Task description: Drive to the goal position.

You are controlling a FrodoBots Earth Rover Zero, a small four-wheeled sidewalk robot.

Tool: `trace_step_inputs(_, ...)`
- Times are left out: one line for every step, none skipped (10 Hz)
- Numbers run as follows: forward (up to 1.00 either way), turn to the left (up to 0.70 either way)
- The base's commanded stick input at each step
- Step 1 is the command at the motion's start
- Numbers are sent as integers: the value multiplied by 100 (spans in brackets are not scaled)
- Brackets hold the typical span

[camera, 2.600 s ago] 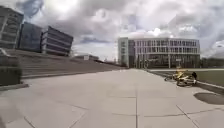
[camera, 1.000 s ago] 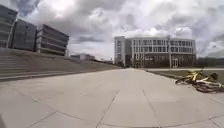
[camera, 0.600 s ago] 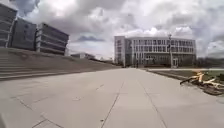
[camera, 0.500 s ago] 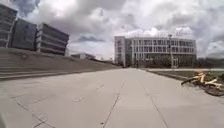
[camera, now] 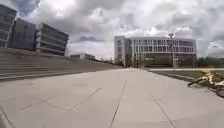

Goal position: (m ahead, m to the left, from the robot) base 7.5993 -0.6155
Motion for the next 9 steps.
trace_step_inputs(70, 0)
trace_step_inputs(70, 0)
trace_step_inputs(70, 0)
trace_step_inputs(70, 0)
trace_step_inputs(70, 0)
trace_step_inputs(70, 0)
trace_step_inputs(70, 0)
trace_step_inputs(70, 0)
trace_step_inputs(70, 0)
